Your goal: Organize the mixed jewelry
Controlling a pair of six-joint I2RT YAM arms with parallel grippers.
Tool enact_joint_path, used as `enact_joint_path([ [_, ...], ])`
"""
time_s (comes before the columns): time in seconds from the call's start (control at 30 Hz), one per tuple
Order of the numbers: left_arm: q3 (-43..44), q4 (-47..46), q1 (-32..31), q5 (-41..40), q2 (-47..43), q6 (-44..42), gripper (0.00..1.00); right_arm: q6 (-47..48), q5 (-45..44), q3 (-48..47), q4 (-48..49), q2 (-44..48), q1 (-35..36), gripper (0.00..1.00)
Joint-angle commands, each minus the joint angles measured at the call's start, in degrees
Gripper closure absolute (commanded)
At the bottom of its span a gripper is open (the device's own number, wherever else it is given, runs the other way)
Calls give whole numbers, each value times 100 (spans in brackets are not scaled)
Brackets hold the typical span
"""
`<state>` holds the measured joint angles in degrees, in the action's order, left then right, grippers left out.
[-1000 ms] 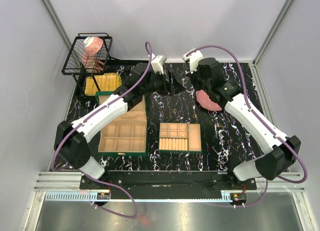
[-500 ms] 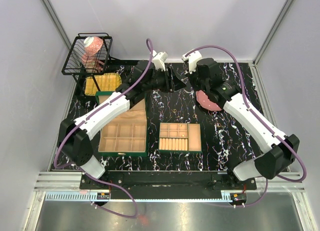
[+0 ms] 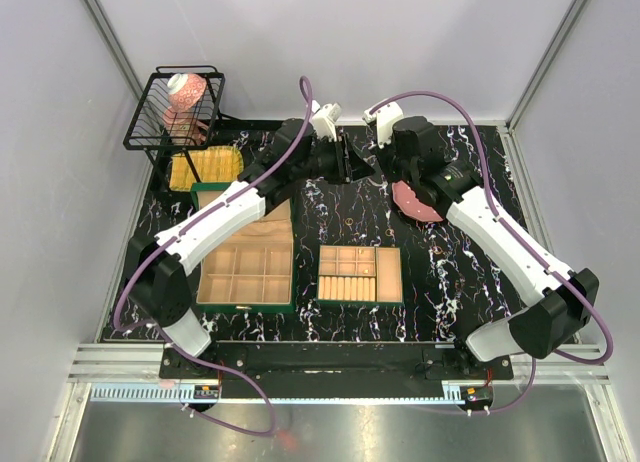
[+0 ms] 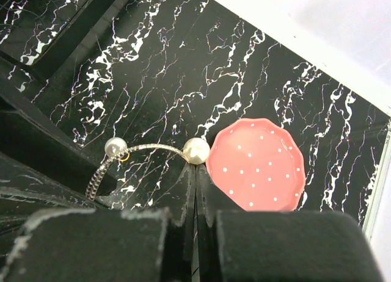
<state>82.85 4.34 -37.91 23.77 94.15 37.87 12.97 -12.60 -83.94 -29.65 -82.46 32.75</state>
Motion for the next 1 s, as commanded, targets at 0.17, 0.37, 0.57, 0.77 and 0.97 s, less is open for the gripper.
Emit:
enact_joint_path([
  [0.17, 372, -258, -59, 198, 51, 107, 87, -93, -67, -228, 108, 107, 64, 100],
  [0.37, 372, -232, -59, 172, 51, 46, 99, -111, -23, -193, 108, 124, 64, 100],
  [0.57, 232, -82, -50, -109, -46, -183, 100, -14, 284, -79, 65, 353, 56, 83],
  [0.77, 12, -65, 55, -153, -186, -359, 100, 126, 460, 27, -32, 669, 65, 55],
  [0.97, -418, -249, 336, 345, -485, -350, 100, 328, 232, 228, 38, 985, 47, 50],
])
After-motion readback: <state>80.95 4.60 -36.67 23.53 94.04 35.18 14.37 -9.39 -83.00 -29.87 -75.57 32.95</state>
